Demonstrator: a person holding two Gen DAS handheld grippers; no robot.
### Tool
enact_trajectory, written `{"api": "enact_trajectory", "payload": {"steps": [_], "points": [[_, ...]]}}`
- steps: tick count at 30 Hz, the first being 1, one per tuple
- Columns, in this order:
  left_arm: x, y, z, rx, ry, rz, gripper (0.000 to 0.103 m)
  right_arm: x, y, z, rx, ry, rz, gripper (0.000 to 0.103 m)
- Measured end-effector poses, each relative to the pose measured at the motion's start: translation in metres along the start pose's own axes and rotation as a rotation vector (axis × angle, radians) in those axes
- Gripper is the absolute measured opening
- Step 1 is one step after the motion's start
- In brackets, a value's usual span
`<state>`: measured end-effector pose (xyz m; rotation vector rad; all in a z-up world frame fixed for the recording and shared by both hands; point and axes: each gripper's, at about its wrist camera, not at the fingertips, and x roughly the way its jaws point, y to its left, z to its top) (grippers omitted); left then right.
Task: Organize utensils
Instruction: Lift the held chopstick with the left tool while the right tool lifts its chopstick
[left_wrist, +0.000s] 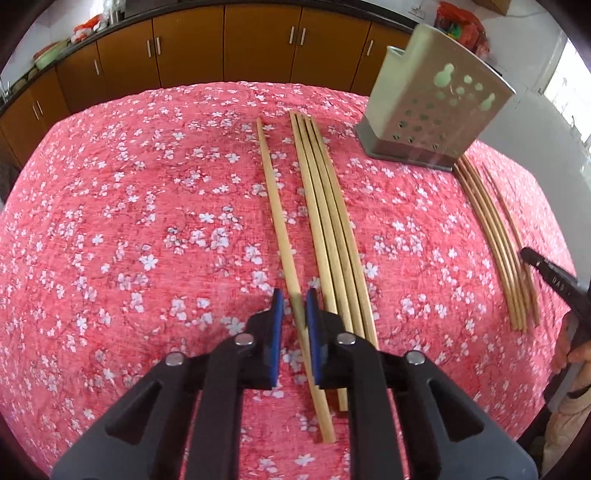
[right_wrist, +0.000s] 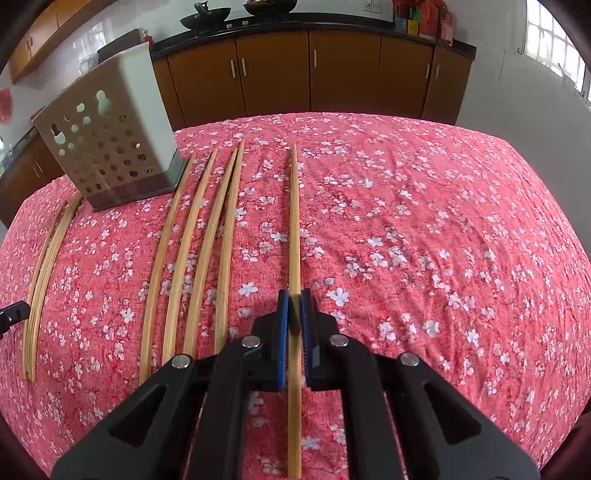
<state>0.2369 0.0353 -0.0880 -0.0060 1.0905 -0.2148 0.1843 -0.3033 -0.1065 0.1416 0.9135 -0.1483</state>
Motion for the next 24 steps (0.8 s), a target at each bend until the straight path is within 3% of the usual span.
{"api": "enact_trajectory", "payload": {"steps": [7,14,18,24], "points": [[-0.006,0.002,-0.006,0.001,-0.012,0.016,0.009,-0.007,0.006,-0.018,-0.032,-0.022,0.009,0.008],[0.01,0.015,0.024,-0.031,-0.049,0.026,0.008,0.005,-0.006,-0.003,-0.008,-0.042,0.01,0.007],[0.016,0.023,0.033,-0.043,-0.075,-0.009,0.008,0.006,-0.012,0.002,0.017,-0.042,0.031,0.008],[0.006,0.03,0.01,-0.063,-0.089,-0.073,0.009,-0.01,-0.009,-0.019,-0.012,-0.039,0.033,0.009]]}}
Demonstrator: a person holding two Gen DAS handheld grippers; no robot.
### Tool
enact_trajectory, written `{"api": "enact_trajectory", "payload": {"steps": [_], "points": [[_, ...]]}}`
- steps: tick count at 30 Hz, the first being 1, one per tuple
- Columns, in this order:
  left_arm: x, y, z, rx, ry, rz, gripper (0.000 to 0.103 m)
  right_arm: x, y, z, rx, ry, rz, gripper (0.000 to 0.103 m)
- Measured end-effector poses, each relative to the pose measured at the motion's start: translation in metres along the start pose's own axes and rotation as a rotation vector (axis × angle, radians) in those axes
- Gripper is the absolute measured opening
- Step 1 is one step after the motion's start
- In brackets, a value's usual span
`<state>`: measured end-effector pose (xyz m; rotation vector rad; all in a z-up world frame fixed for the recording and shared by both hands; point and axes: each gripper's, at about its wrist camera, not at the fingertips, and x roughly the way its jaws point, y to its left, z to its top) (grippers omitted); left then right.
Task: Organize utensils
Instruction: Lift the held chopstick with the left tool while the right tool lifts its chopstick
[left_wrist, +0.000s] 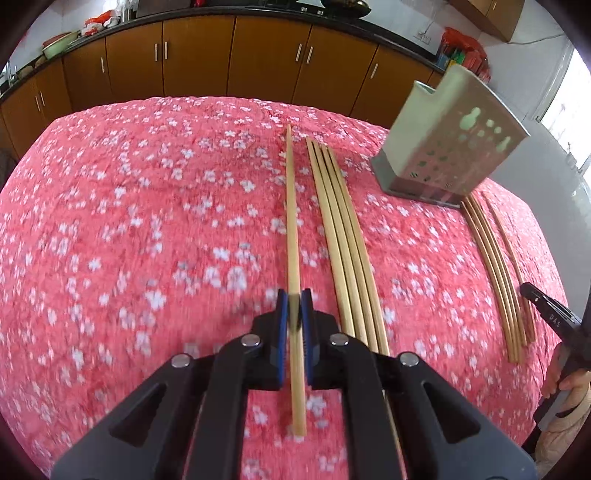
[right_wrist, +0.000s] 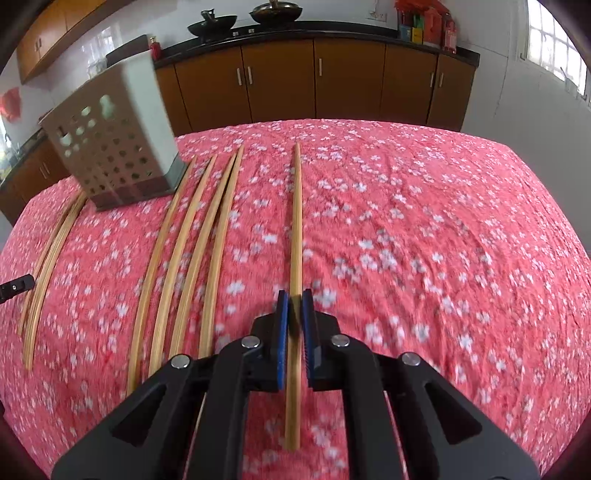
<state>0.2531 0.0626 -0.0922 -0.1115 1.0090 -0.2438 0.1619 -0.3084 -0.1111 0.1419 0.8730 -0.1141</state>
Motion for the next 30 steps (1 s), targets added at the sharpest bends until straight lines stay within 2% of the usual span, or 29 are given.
{"api": "enact_trajectory", "payload": {"steps": [5,9,14,30], "points": [[-0.008,-0.007,-0.018,0.021,-0.001,-0.007,0.01,-0.015,0.006,-0.019,-0.022,-0.003,-0.009,0.009],[-0.013,-0.014,-0.032,0.057,-0.021,0.041,0.01,-0.026,0.004,-0.027,-0.021,-0.012,-0.01,0.009],[-0.016,-0.013,-0.044,0.03,-0.055,0.062,0.008,-0.033,0.002,-0.031,-0.007,-0.018,-0.001,0.008],[-0.005,-0.024,-0.039,0.061,-0.087,0.121,0.008,-0.03,0.001,-0.031,0.002,-0.024,0.01,0.008]]}}
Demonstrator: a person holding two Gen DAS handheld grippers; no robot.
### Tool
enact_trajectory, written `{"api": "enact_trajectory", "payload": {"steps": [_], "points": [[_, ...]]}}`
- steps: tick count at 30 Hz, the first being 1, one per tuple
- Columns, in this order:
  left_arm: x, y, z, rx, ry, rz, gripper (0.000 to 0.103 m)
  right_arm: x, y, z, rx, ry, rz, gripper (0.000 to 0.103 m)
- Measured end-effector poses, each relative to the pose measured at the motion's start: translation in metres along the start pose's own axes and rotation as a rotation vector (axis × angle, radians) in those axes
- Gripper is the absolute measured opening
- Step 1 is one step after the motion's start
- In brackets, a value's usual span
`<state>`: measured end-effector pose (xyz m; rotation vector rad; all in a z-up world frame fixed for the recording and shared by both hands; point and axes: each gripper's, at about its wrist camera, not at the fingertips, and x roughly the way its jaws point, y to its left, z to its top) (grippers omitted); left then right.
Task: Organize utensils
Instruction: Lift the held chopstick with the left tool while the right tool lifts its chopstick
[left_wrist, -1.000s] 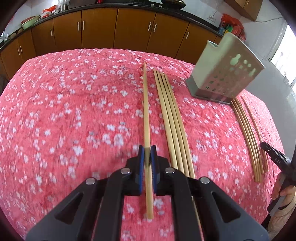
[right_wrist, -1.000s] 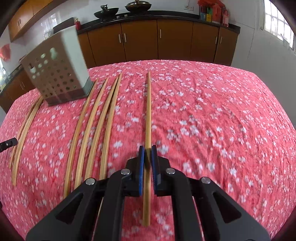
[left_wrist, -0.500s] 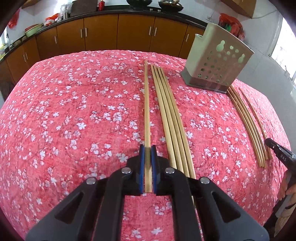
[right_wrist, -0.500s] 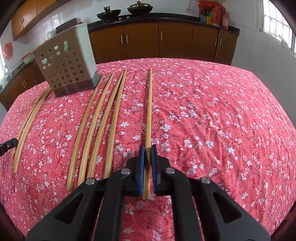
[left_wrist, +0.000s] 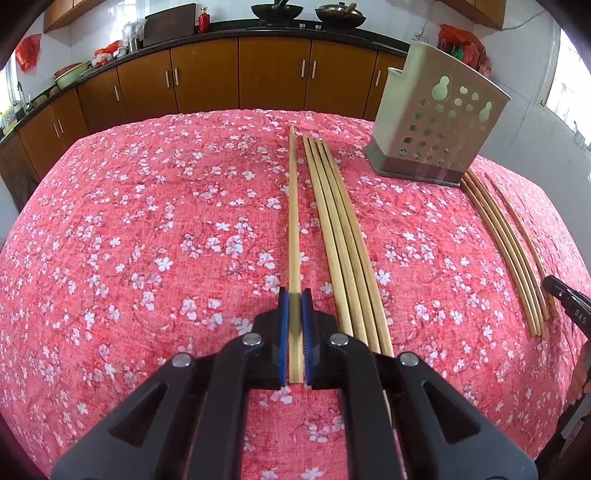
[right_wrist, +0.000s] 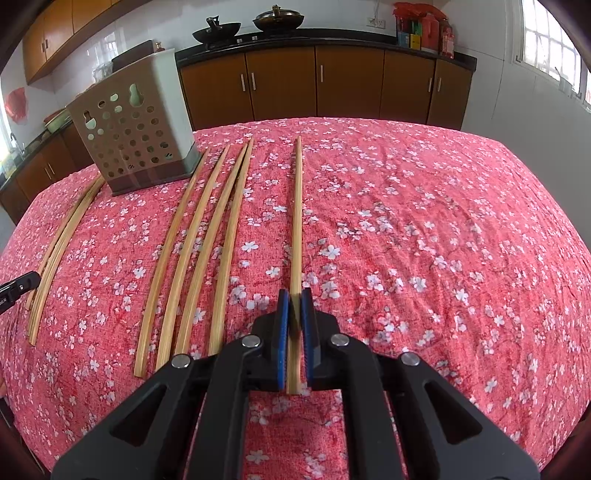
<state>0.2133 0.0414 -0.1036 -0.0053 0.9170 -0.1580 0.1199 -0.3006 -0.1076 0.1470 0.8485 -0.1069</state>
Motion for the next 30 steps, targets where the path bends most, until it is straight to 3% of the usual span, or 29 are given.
{"api": "enact_trajectory", "payload": {"steps": [4,8,13,21,25,30], "points": [[-0.001,0.008,0.005,-0.022,0.023,-0.031,0.008,-0.009,-0.004,0.006,0.021,-0.026,0.021,0.007],[-0.022,0.015,0.01,-0.023,-0.031,-0.049,0.008,-0.031,-0.007,0.016,0.028,-0.095,0.041,0.007],[-0.055,0.019,0.025,-0.028,-0.12,-0.06,0.007,-0.057,-0.015,0.033,0.077,-0.199,0.062,0.007],[-0.119,0.021,0.066,-0.051,-0.324,-0.072,0.007,-0.111,-0.015,0.068,0.101,-0.423,0.077,0.007],[-0.142,0.023,0.085,-0.064,-0.404,-0.072,0.007,-0.126,-0.011,0.082,0.084,-0.488,0.077,0.007],[-0.155,0.026,0.103,-0.07,-0.448,-0.056,0.007,-0.133,-0.005,0.1,0.063,-0.517,0.065,0.007]]}}
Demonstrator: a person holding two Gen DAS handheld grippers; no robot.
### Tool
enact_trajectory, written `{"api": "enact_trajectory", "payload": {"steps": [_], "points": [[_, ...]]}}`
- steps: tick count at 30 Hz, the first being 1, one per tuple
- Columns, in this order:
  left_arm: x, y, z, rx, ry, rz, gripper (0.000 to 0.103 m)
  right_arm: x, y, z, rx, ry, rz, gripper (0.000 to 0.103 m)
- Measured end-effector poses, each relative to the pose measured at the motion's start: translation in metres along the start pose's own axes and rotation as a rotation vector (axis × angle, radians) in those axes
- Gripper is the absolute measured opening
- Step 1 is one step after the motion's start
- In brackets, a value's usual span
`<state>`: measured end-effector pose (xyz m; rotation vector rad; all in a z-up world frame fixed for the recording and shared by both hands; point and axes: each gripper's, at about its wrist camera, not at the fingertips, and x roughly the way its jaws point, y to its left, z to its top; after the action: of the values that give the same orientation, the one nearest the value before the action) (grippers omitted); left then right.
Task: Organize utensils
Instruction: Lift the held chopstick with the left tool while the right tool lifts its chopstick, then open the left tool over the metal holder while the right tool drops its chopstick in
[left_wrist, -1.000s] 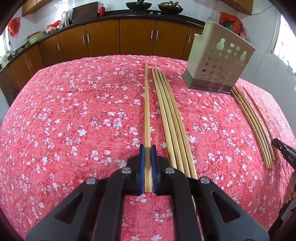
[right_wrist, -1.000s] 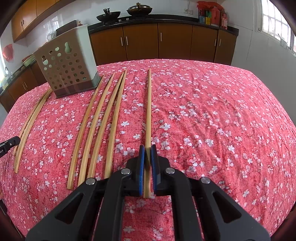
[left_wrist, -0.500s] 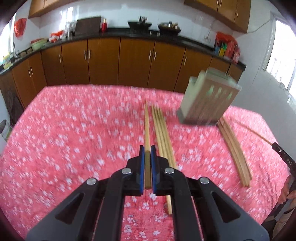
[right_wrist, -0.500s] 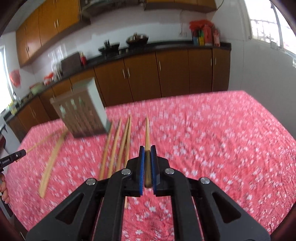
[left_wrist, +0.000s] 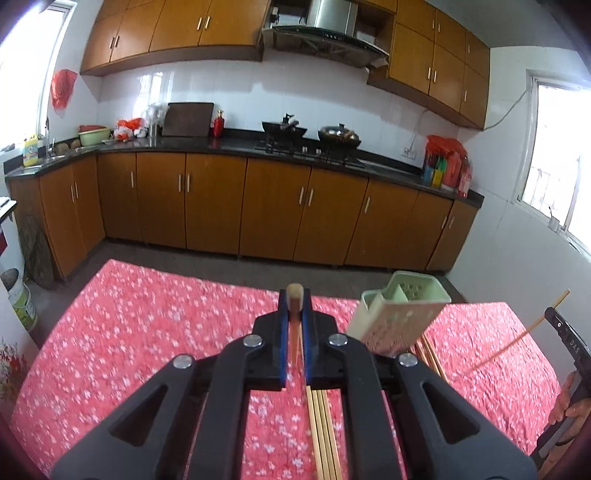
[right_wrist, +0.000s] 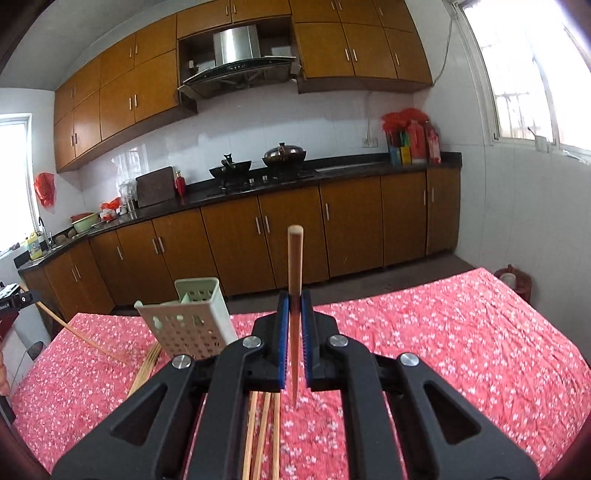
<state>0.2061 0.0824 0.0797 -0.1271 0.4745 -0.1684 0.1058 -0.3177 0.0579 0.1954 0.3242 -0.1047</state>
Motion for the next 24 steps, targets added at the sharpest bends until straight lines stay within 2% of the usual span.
{"api": "enact_trajectory", "payload": {"steps": [6,12,15,19,21,24], "points": [[0.0,0.008,0.023,0.015,-0.031,0.043,0.007,0.002,0.003,0.018,-0.011,-0.024,-0.012,0.007],[-0.013,0.003,0.067,0.006,-0.105,0.061,0.007,-0.012,0.017,0.063,0.007,-0.123,0.061,0.007],[-0.029,-0.014,0.1,-0.005,-0.181,0.031,0.007,-0.022,0.029,0.091,0.046,-0.205,0.129,0.007],[-0.049,-0.04,0.142,-0.048,-0.286,-0.028,0.007,-0.022,0.042,0.112,0.092,-0.266,0.199,0.007],[-0.054,-0.054,0.156,-0.062,-0.32,-0.064,0.007,-0.013,0.051,0.115,0.089,-0.277,0.213,0.007],[-0.052,-0.077,0.164,-0.056,-0.321,-0.108,0.007,0.002,0.061,0.11,0.071,-0.269,0.212,0.007]]}}
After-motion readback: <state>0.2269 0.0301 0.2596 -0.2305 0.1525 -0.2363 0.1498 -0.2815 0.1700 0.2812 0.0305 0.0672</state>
